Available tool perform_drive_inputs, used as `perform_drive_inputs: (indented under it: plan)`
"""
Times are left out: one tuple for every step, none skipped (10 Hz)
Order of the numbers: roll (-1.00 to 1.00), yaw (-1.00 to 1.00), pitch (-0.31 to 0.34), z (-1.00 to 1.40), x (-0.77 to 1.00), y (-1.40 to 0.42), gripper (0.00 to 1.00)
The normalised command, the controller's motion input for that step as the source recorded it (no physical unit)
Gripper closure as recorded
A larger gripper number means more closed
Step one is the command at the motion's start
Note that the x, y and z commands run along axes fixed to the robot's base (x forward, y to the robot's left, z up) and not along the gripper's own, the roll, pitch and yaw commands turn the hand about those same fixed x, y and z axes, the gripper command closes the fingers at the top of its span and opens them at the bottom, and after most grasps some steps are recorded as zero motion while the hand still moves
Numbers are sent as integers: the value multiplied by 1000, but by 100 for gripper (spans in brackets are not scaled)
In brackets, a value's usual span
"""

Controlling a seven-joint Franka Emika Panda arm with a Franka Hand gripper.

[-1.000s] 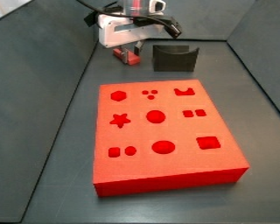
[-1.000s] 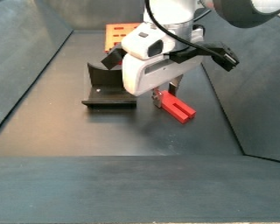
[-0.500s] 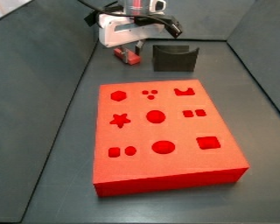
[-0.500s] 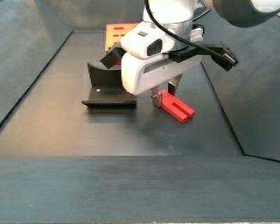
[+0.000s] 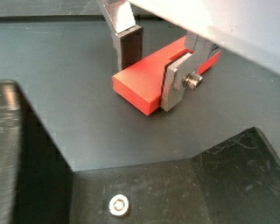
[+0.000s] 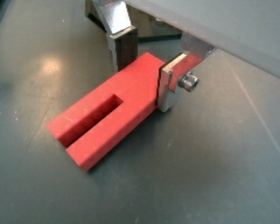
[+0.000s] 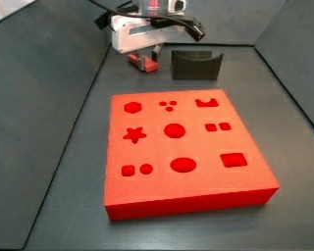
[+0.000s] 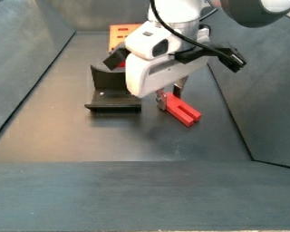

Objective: Pick up the double-square object. Move up. Place the double-square object on the fixture. Regrasp the double-square object. Move to above the board. Insert the double-square object.
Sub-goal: Move up.

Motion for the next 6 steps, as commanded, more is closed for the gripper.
perform_drive_inputs:
  plan:
    - [0,0,0,833,0,0,100]
    - [-4,-17,-18,867,32,-55,100]
    - [2,-19,16,742,-14,-53,100]
    - [19,-19,33,557,-13,-26,100]
    - [32,-17,41,399,-14,-11,100]
    - [44,-16,44,236,-16,-2,100]
